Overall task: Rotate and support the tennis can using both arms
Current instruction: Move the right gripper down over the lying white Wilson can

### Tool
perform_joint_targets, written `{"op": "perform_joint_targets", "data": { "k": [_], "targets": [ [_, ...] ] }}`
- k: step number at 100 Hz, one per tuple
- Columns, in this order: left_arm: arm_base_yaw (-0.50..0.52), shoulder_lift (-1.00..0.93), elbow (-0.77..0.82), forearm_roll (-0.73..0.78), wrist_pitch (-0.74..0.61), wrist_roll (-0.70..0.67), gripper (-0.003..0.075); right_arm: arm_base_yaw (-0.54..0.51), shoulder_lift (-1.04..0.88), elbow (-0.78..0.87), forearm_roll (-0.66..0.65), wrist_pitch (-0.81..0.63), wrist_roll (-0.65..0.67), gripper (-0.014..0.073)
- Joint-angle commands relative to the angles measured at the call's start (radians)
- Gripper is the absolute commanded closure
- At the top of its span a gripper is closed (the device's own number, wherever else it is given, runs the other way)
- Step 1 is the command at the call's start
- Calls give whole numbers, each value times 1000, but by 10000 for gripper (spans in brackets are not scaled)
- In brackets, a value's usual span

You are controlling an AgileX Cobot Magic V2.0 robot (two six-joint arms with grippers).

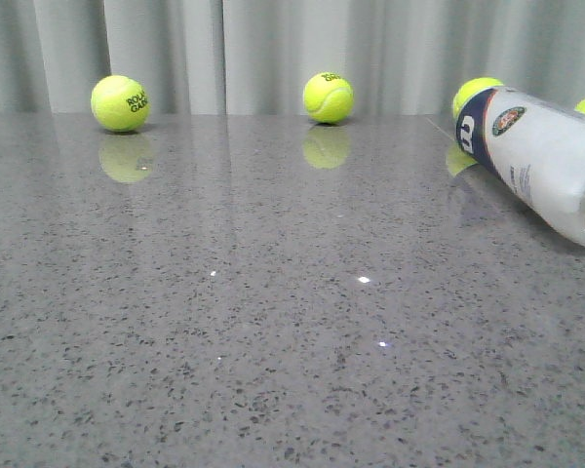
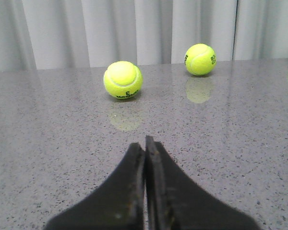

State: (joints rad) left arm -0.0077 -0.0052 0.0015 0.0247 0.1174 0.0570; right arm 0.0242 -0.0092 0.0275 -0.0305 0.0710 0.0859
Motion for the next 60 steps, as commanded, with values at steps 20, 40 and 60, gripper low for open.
{"op": "perform_joint_targets", "data": {
  "k": [20,40,60],
  "targets": [
    [-6,-33,44,-1,-79,-9,739,-4,-18,0,-10,-71,-7,655],
    [-6,-33,44,-1,-79,-9,739,-4,-6,-83,-10,25,-7,655],
    [-6,-33,44,-1,-79,-9,739,-4,81,-269,-10,236,-7,655]
  ]
}}
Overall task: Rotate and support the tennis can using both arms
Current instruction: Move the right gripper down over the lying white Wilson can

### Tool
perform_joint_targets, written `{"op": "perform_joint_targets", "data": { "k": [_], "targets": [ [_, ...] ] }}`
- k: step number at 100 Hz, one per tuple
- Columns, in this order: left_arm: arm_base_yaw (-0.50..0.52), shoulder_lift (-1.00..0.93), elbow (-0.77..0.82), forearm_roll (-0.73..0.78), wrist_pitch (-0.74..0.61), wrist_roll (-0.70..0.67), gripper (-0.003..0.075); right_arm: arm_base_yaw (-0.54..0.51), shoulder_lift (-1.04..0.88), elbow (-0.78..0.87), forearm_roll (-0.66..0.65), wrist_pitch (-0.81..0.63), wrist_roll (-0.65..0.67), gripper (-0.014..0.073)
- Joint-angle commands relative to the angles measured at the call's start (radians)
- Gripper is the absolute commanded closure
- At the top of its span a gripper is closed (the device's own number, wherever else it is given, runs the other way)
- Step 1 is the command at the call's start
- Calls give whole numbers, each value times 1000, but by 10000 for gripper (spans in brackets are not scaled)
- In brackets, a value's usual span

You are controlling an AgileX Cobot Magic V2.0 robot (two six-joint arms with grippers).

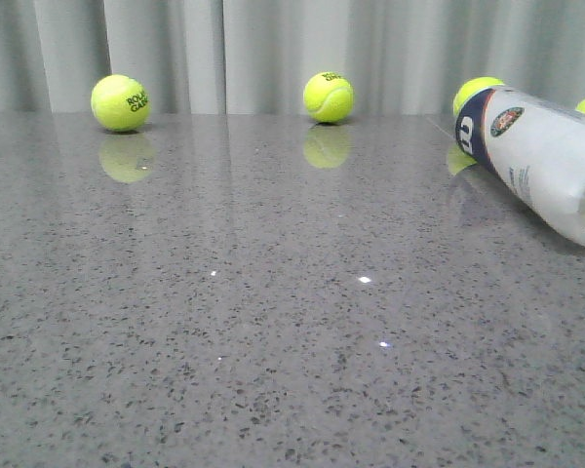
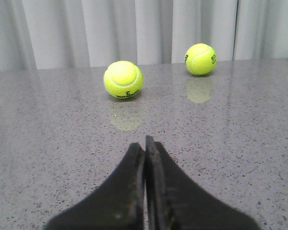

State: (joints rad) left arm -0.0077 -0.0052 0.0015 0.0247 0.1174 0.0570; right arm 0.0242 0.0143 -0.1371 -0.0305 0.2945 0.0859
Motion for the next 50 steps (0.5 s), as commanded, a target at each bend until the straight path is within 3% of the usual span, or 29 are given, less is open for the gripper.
{"op": "perform_joint_targets", "data": {
  "k": [1,22,50],
  "targets": [
    [-6,-33,44,-1,-79,-9,739,-4,62,-119,-10,25,-7,655],
    [-6,-33,44,-1,-79,-9,739,-4,224,-325,-10,172,-7,655],
    [-6,-33,44,-1,-79,-9,739,-4,449,-475,-6,185,-7,655]
  ]
}}
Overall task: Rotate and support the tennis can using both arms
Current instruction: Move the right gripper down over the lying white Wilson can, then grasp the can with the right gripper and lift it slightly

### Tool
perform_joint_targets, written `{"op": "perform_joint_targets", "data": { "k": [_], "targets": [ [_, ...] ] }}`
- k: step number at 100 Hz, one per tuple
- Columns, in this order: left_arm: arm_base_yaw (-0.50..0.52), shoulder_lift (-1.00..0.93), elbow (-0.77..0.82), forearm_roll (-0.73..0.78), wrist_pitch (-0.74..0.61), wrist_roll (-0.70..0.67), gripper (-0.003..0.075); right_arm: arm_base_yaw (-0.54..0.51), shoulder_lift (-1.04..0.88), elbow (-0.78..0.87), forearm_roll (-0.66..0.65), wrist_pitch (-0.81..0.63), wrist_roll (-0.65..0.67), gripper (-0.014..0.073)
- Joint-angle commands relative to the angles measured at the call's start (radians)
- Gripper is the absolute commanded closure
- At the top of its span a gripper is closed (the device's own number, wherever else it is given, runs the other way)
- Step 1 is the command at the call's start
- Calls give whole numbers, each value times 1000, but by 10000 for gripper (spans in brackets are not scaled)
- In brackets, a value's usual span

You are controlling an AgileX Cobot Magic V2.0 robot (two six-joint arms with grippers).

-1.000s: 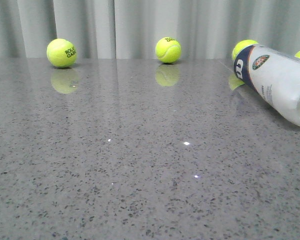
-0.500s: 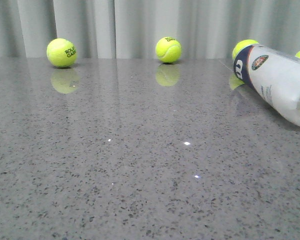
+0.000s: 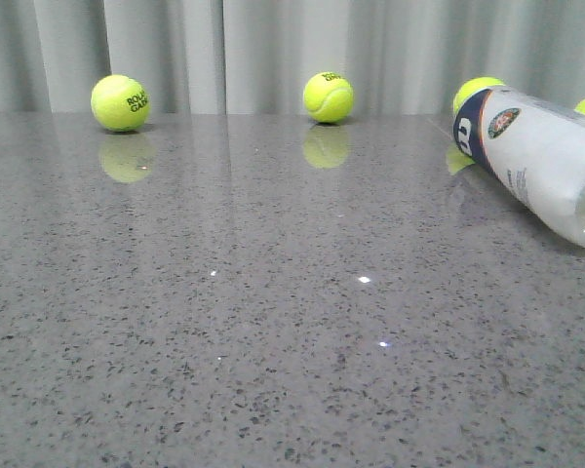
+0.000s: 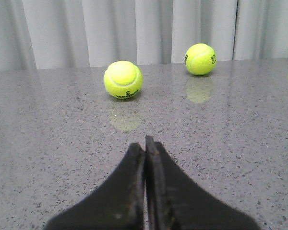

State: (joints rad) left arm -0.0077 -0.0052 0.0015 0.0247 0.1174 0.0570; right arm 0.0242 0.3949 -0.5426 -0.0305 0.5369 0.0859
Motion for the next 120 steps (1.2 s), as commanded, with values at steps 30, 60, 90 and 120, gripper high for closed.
{"op": "perform_joint_targets", "data": {
  "k": [30,60,90,120],
  "targets": [
    [-6,-33,44,-1,-79,-9,739,-4,277,-176,4,-47,-7,650],
    [-6,-33,44,-1,-79,-9,739,-2,453,-275,49,30,-7,-24],
    [-6,-33,44,-1,-79,-9,739,56,647,-420,155,138,-8,-38],
    [-6,-33,44,-1,-79,-9,739,83,903,-586,290,274,-8,-38]
  ]
}}
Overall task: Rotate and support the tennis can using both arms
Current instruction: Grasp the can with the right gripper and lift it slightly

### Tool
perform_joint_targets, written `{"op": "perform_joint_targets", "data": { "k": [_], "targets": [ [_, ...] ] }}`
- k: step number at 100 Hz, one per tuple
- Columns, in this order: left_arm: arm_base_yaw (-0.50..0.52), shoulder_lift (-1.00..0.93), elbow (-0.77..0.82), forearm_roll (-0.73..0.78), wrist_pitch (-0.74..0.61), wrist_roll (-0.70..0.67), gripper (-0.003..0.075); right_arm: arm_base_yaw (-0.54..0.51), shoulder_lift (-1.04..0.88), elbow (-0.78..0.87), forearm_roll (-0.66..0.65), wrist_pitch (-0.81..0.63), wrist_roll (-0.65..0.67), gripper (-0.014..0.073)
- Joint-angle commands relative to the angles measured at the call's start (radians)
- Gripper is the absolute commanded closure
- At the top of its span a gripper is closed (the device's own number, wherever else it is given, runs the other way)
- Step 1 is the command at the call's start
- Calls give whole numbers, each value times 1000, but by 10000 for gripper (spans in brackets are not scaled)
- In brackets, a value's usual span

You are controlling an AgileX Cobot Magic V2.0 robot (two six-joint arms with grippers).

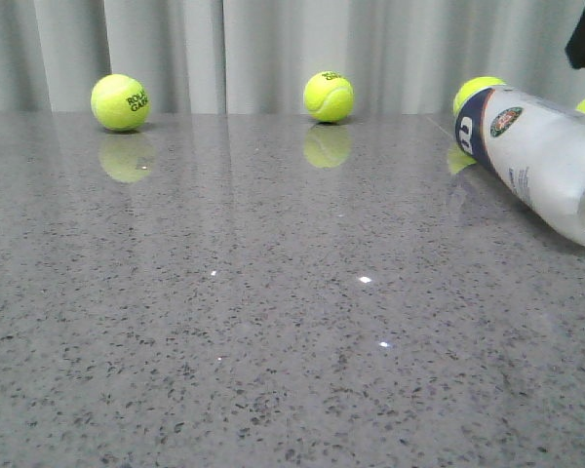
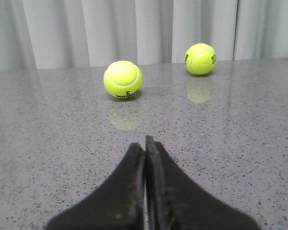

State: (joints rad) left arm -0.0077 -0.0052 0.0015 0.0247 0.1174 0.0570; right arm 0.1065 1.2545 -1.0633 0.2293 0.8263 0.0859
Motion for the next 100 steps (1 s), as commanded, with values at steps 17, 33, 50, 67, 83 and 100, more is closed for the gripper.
{"op": "perform_joint_targets", "data": {
  "k": [17,33,50,67,83,100],
  "targets": [
    [-6,-33,44,-1,-79,-9,739,0,185,-125,36,-17,-8,-38],
    [-6,-33,44,-1,-79,-9,739,0,273,-174,60,25,-8,-38],
    [-6,-33,44,-1,-79,-9,739,0,296,-187,60,33,-8,53],
    [-6,-33,44,-1,-79,-9,739,0,296,-188,60,49,-21,357],
    [-6,-33,44,-1,-79,-9,739,30,285,-243,61,84,-143,403],
    [-6,-33,44,-1,-79,-9,739,112,282,-329,61,121,-378,403]
  ]
}}
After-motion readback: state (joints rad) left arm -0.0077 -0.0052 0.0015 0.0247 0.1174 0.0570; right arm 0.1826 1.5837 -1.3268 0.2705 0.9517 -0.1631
